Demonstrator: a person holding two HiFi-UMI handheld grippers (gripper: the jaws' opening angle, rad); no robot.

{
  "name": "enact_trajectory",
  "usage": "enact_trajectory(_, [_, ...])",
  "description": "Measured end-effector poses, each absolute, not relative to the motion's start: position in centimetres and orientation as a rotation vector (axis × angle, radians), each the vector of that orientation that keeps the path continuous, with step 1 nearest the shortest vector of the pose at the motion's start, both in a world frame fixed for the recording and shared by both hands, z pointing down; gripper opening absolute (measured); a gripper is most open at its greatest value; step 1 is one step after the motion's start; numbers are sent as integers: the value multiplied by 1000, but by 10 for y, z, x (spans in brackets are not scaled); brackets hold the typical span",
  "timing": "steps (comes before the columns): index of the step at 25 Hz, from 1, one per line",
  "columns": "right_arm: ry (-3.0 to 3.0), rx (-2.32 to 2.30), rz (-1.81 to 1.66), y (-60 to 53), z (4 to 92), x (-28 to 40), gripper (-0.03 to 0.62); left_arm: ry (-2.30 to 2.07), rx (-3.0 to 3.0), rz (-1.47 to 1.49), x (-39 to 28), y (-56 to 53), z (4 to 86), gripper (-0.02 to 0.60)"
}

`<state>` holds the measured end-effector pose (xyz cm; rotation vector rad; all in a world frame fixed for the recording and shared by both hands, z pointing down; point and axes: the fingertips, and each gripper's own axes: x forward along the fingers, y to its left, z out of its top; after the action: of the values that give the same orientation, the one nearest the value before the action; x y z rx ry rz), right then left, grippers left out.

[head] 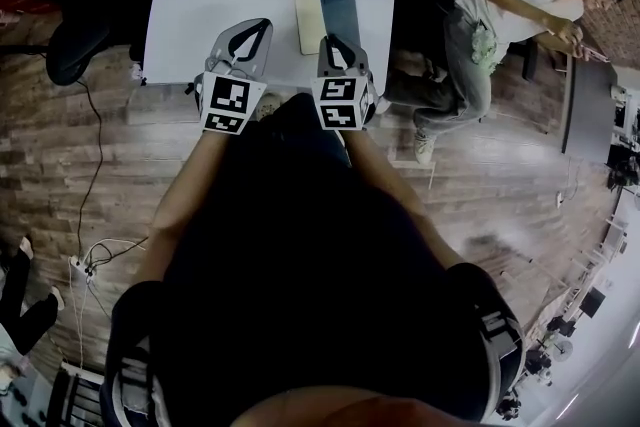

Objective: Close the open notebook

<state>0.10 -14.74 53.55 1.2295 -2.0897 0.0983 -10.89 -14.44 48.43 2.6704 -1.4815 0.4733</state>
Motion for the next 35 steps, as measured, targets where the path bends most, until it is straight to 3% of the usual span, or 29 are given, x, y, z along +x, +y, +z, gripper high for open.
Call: enact_trajectory(35, [-2069, 1050, 73, -140, 583, -28, 54, -1583, 2568, 530, -138, -129, 496, 7])
